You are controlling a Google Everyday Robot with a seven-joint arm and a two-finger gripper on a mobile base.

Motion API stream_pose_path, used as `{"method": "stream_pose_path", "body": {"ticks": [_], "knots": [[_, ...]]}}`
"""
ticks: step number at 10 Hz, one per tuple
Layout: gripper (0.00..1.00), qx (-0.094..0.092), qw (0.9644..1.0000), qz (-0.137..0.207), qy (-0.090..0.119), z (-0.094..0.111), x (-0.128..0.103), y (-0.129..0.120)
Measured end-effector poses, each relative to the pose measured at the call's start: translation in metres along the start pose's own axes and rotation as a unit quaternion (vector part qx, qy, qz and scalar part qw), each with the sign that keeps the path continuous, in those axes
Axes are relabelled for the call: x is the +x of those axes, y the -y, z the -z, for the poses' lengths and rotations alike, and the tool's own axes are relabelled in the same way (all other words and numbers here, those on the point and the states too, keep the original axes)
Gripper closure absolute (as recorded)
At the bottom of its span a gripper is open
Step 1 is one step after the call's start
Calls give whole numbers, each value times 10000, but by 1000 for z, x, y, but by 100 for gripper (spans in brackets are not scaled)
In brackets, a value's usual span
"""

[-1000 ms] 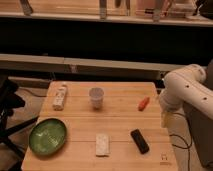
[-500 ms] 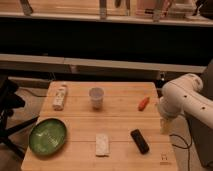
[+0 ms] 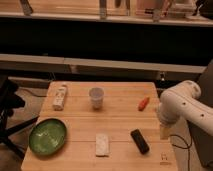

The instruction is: Push the eraser across the table

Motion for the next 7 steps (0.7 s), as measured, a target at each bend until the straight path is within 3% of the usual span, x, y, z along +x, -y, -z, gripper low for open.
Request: {"method": "stream_pose_path", "body": {"ticks": [7], "knots": [[20,-54,9997,211,80,-20,-6,-25]]}}
